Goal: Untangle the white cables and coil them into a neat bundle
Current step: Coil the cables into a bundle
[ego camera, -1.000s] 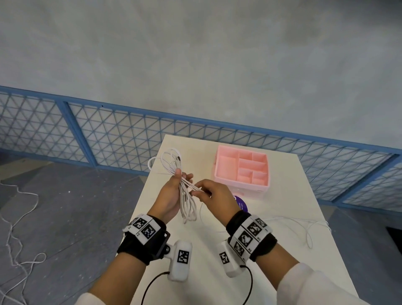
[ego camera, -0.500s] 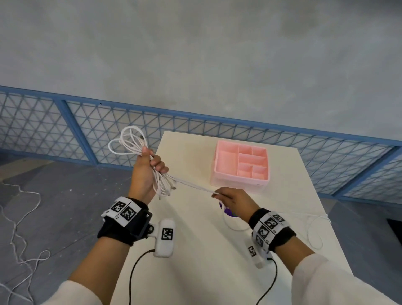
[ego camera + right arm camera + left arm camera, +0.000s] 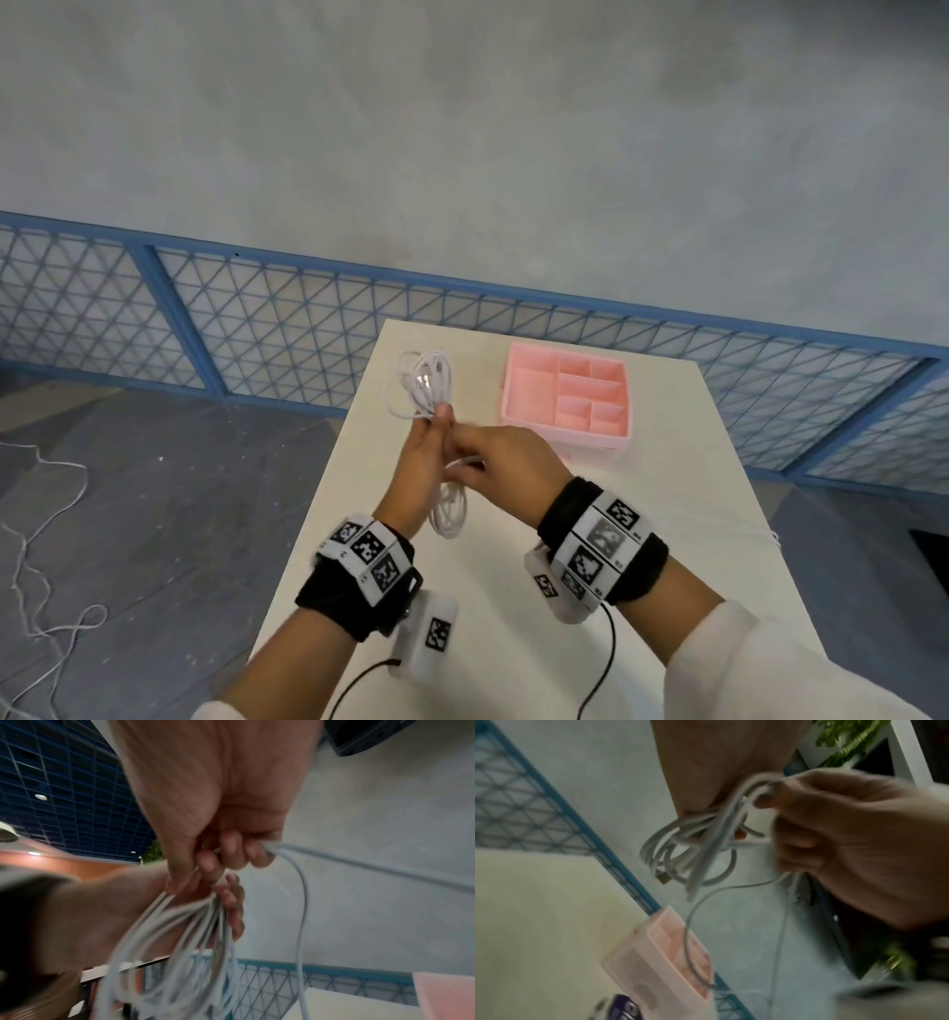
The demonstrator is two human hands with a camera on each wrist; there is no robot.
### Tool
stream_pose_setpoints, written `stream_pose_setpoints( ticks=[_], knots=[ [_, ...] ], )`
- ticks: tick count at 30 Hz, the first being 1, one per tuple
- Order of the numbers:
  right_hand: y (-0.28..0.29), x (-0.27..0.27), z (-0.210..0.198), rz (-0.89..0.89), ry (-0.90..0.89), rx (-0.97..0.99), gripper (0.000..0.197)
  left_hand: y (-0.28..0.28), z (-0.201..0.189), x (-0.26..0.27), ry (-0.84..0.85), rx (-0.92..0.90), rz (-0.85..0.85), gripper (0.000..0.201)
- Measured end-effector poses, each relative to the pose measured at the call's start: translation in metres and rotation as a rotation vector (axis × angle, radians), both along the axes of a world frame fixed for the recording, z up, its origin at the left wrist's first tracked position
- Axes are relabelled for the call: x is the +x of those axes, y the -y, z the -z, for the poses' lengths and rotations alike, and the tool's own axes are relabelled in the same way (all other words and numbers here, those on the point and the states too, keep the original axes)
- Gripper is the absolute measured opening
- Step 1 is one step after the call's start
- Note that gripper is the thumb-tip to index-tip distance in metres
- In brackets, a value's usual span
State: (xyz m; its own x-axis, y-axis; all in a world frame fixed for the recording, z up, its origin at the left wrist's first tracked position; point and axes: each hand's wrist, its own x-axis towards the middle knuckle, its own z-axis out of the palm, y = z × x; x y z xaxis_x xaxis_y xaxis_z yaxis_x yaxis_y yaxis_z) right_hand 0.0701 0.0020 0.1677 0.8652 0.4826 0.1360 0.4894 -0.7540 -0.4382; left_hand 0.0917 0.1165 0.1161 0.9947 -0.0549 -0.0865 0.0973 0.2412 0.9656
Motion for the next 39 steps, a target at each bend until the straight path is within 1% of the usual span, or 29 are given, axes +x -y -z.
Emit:
stream_pose_setpoints(
  ticks=[2,3,5,6,7,9,12,13,14,15,17,18,21,26,30,31,33,36,37,39],
  knots=[
    [0.001,0.005,0.001,0.215,-0.032,0.095,0.036,0.009,-0.005,-0.005,-0.040,-0.006,-0.003,0.025],
    [0.002,0.007,0.003,0.277,-0.032,0.101,0.043,0.011,-0.006,-0.005,-0.043,0.018,-0.011,0.027],
    [0.009,0.010,0.006,0.319,-0.007,0.056,0.047,0.009,-0.007,-0.006,-0.030,0.174,-0.007,0.032],
    [0.012,0.012,0.006,0.310,-0.013,0.038,0.048,0.008,-0.007,-0.007,-0.033,0.245,0.018,0.034],
    [0.015,0.013,0.006,0.275,-0.041,0.036,0.047,0.007,-0.008,-0.008,-0.045,0.270,0.049,0.035],
    [0.019,0.017,0.007,0.180,-0.167,0.093,0.044,0.007,-0.010,-0.009,-0.084,0.201,0.113,0.036],
    [0.027,0.023,0.006,0.068,-0.483,0.248,0.035,0.000,-0.017,-0.006,-0.128,0.106,0.175,0.034],
    [0.032,0.025,0.007,0.052,-0.541,0.291,0.032,-0.005,-0.018,-0.003,-0.135,0.090,0.192,0.033],
    [0.039,0.027,0.008,0.047,-0.556,0.300,0.029,-0.012,-0.019,-0.001,-0.146,0.080,0.206,0.033],
    [0.047,0.029,0.010,0.048,-0.546,0.274,0.024,-0.019,-0.019,0.000,-0.156,0.082,0.214,0.033],
    [0.062,0.034,0.016,0.068,-0.487,0.137,0.013,-0.031,-0.017,0.002,-0.172,0.108,0.223,0.033],
    [0.068,0.037,0.020,0.079,-0.447,0.048,0.013,-0.034,-0.016,0.002,-0.173,0.123,0.226,0.033],
    [0.073,0.042,0.031,0.062,-0.327,-0.231,0.022,-0.037,-0.013,0.002,-0.161,0.131,0.216,0.032],
    [0.072,0.044,0.046,0.063,-0.308,-0.331,0.026,-0.046,-0.013,0.007,-0.154,0.119,0.154,0.030],
    [0.077,0.043,0.053,0.142,-0.239,-0.355,0.025,-0.061,-0.014,0.013,-0.154,0.151,0.095,0.031],
    [0.079,0.042,0.054,0.173,-0.217,-0.343,0.026,-0.064,-0.014,0.014,-0.152,0.184,0.088,0.031],
    [0.085,0.044,0.055,0.264,-0.194,-0.254,0.025,-0.069,-0.011,0.015,-0.141,0.336,0.117,0.031],
    [0.087,0.049,0.050,0.446,-0.237,0.105,0.019,-0.066,0.003,0.007,-0.143,0.607,0.299,0.030],
    [0.084,0.051,0.047,0.498,-0.215,0.200,0.018,-0.064,0.008,0.005,-0.159,0.643,0.345,0.029],
    [0.075,0.050,0.042,0.583,-0.154,0.283,0.020,-0.058,0.016,0.003,-0.214,0.601,0.335,0.029]
  ],
)
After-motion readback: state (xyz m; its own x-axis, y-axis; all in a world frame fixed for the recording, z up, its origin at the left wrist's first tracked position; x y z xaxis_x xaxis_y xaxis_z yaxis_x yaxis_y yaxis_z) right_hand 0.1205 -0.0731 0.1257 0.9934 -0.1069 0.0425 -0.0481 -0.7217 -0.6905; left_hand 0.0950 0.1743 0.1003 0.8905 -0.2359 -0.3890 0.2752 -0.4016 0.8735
